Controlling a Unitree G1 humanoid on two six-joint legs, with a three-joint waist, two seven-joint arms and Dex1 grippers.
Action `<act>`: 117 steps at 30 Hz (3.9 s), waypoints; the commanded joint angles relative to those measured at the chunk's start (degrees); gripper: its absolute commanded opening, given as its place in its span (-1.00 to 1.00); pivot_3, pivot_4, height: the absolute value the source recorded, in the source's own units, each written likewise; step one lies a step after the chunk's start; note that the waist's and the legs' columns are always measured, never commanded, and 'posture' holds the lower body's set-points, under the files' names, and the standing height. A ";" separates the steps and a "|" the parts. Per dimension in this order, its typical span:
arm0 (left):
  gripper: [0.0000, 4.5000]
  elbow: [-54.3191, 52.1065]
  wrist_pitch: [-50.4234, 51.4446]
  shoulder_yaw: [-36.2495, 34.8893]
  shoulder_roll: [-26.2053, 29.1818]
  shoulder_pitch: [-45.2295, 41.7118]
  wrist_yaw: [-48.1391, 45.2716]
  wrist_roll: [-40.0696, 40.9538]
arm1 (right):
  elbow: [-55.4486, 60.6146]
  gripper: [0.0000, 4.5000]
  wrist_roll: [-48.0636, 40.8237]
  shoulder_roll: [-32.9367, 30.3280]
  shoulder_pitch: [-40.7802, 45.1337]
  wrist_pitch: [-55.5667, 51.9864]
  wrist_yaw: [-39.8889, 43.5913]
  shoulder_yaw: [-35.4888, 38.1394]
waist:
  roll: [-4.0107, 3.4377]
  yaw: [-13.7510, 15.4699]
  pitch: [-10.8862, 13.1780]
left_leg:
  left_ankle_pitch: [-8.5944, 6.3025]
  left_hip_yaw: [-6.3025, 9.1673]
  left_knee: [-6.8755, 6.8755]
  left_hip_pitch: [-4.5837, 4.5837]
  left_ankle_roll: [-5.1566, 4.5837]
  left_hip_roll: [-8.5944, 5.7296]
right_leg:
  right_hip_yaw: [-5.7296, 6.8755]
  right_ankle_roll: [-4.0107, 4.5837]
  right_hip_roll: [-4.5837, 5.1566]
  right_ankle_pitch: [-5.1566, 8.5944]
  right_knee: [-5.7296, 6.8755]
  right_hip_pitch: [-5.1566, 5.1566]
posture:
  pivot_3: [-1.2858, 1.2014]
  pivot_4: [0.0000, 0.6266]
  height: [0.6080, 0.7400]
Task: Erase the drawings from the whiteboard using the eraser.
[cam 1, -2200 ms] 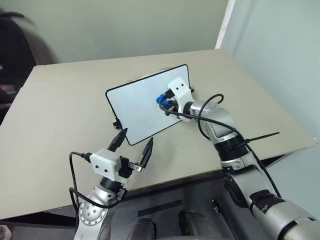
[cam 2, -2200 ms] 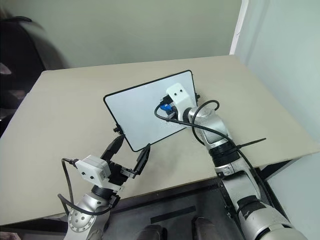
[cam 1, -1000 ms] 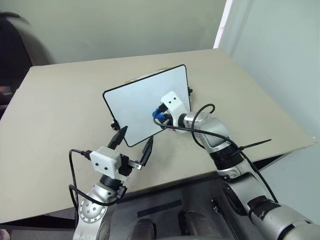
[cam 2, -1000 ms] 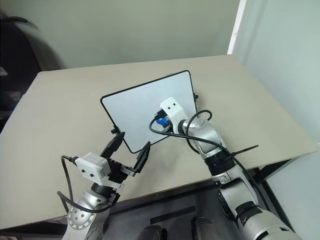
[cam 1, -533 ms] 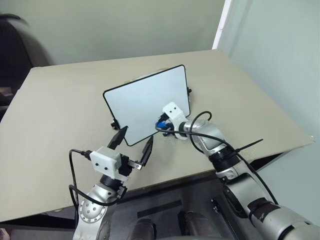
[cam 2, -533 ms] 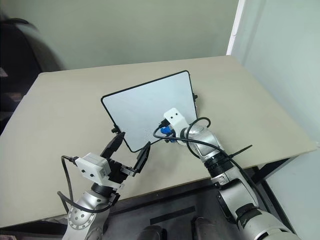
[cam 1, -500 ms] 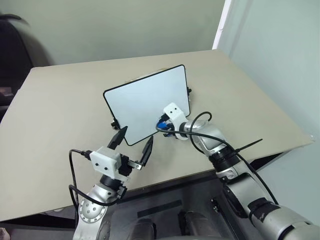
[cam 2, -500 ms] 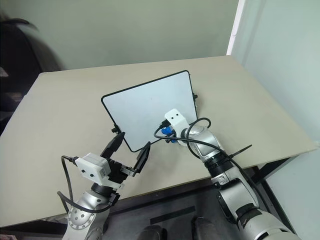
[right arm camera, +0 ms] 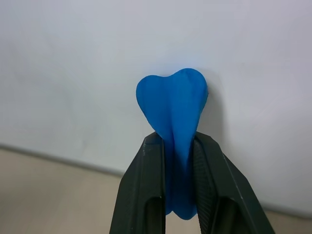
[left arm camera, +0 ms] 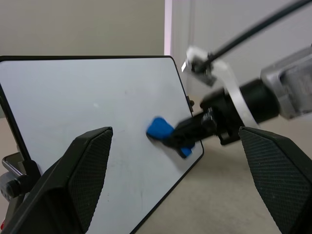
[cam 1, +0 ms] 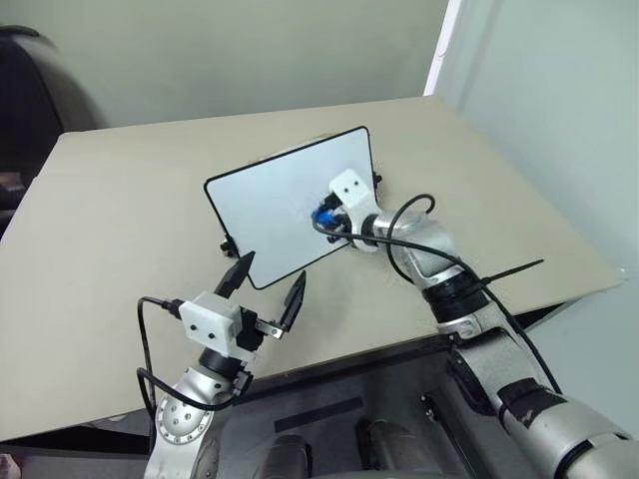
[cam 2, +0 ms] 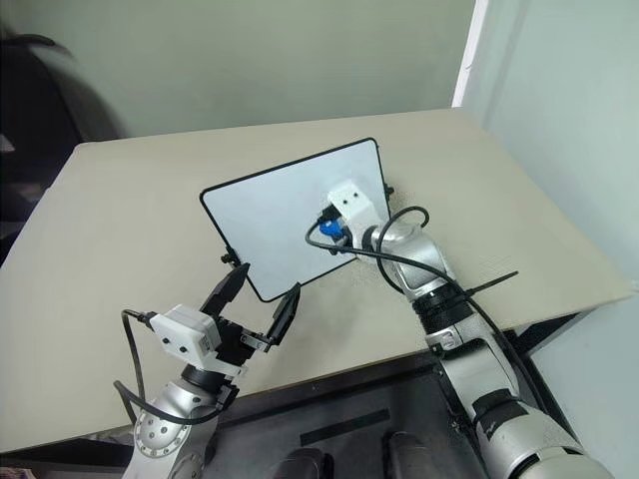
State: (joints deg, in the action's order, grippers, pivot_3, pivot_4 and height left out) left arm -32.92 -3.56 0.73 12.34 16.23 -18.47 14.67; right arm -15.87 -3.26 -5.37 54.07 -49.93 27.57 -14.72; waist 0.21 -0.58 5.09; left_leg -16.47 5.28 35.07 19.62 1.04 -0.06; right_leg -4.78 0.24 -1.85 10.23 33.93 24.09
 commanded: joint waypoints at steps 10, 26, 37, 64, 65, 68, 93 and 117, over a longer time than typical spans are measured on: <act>1.00 -2.76 -0.69 -0.52 -0.57 0.52 0.43 0.76 | -4.38 -0.78 1.69 0.04 -5.39 0.74 -0.27 -2.66 | -0.01 0.00 -0.14 | -0.24 -0.01 -0.03 -0.47 0.30 -0.02 | 0.00 -0.06 0.00 0.00 -0.02 -0.44 | 0.03 -0.52 0.99; 1.00 -1.75 -0.87 -0.39 -0.50 -0.29 0.04 0.52 | 1.85 -0.78 -0.73 0.31 3.91 0.78 0.62 1.69 | -0.02 0.05 0.00 | -0.20 -0.02 -0.01 -0.06 0.26 -0.01 | 0.00 -0.02 0.00 -0.02 -0.02 0.09 | 0.03 -0.52 0.99; 1.00 -1.22 -1.17 0.36 -1.07 -0.24 0.19 -0.23 | 1.76 -0.78 -0.93 0.09 7.34 2.18 0.56 2.48 | 0.08 0.14 -0.10 | -0.17 -0.02 -0.02 -0.08 0.19 -0.01 | 0.00 0.24 0.01 -0.23 -0.04 0.06 | 0.03 -0.52 0.99; 1.00 -3.31 -0.78 -0.87 -0.60 1.51 0.10 0.50 | -3.76 -0.78 0.35 -0.63 0.73 3.45 0.19 -0.53 | 0.00 0.19 -0.02 | -0.35 -0.01 0.00 -0.27 0.44 -0.01 | 0.01 0.03 0.01 -0.09 -0.04 -0.15 | 0.03 -0.52 0.99; 1.00 -3.29 -0.71 -0.96 -0.50 1.42 0.04 0.58 | -3.44 -0.78 0.44 -0.89 0.32 3.12 0.07 -0.61 | 0.01 0.20 0.00 | -0.35 -0.01 -0.01 -0.24 0.44 -0.01 | 0.01 0.03 0.01 -0.09 -0.04 -0.13 | 0.03 -0.52 0.99; 1.00 -3.28 -0.54 -1.06 -0.18 1.16 -0.10 0.68 | -2.36 -0.78 0.66 -1.51 -0.77 2.35 0.04 -0.85 | 0.01 0.20 0.01 | -0.31 -0.01 0.00 -0.13 0.42 -0.01 | 0.01 0.03 0.01 -0.09 -0.03 -0.06 | 0.03 -0.52 0.99; 1.00 -3.40 -0.53 -0.15 -0.25 0.57 0.38 0.14 | -1.12 -0.78 1.11 5.46 7.53 6.29 2.19 -3.87 | 0.01 -0.39 -0.05 | -0.31 -0.03 -0.09 -0.33 0.16 -0.01 | 0.05 -0.03 -0.02 -0.29 -0.05 -0.01 | 0.03 -0.52 0.99; 1.00 -2.06 -0.62 0.13 -0.22 -0.05 -0.26 0.11 | -4.91 -0.78 3.06 0.14 8.29 4.92 -1.62 -0.20 | 0.00 0.44 -0.04 | -0.35 -0.01 0.02 -0.11 0.23 -0.01 | 0.06 0.14 0.02 -0.39 -0.10 0.14 | 0.03 -0.52 0.99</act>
State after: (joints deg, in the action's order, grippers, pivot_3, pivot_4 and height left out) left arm -33.75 -3.57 0.85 12.06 16.59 -18.55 14.55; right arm -22.06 -0.78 -4.98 61.31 -44.96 27.34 -16.51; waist 0.21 -0.14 5.05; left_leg -16.82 5.27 35.10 19.51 1.26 -0.07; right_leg -4.72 0.38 -1.84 9.84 33.83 24.24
